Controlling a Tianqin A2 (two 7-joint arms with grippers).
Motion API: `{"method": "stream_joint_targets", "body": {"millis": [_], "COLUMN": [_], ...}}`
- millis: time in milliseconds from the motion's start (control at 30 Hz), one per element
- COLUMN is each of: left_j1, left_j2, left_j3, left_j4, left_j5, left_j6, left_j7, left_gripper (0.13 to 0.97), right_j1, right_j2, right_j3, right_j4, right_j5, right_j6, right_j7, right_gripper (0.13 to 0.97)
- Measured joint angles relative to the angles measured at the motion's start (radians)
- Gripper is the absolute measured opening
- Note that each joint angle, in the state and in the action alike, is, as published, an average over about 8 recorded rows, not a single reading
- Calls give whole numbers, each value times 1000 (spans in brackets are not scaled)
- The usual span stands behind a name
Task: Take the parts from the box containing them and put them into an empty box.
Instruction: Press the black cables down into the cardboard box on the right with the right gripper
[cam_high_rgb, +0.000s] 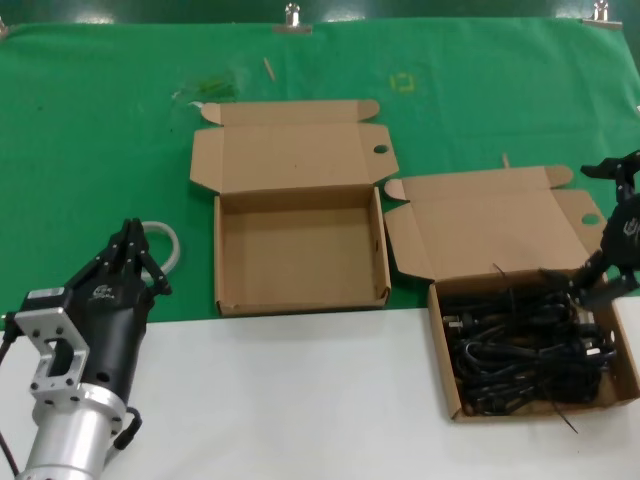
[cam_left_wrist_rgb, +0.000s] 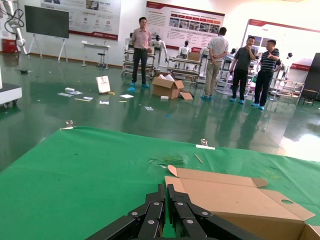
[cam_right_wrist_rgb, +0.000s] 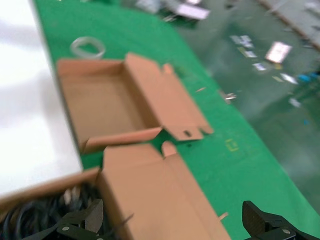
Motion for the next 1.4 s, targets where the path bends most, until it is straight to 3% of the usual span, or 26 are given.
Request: {"method": "stream_joint_targets", "body": {"millis": [333, 633, 1067, 1400], "left_j1": [0, 0, 0, 0], "left_j2": [0, 0, 0, 0], "left_j3": [0, 0, 0, 0], "left_j4": [0, 0, 0, 0], "left_j5": [0, 0, 0, 0], "left_j6": [0, 0, 0, 0], "left_j7": [0, 0, 0, 0], "left_gripper": [156, 156, 156, 156], "right_j1": [176, 235, 132, 111], "right_j2": [-39, -60, -38, -96], "right_j3": [-18, -27, 14, 8], "right_j4": [-147, -209, -131, -195], "right_j5": [-158, -251, -274, -343], "right_j6": [-341, -530, -622, -615], "right_j7": [-210, -323, -373, -419], "right_gripper": [966, 966, 966, 966]}}
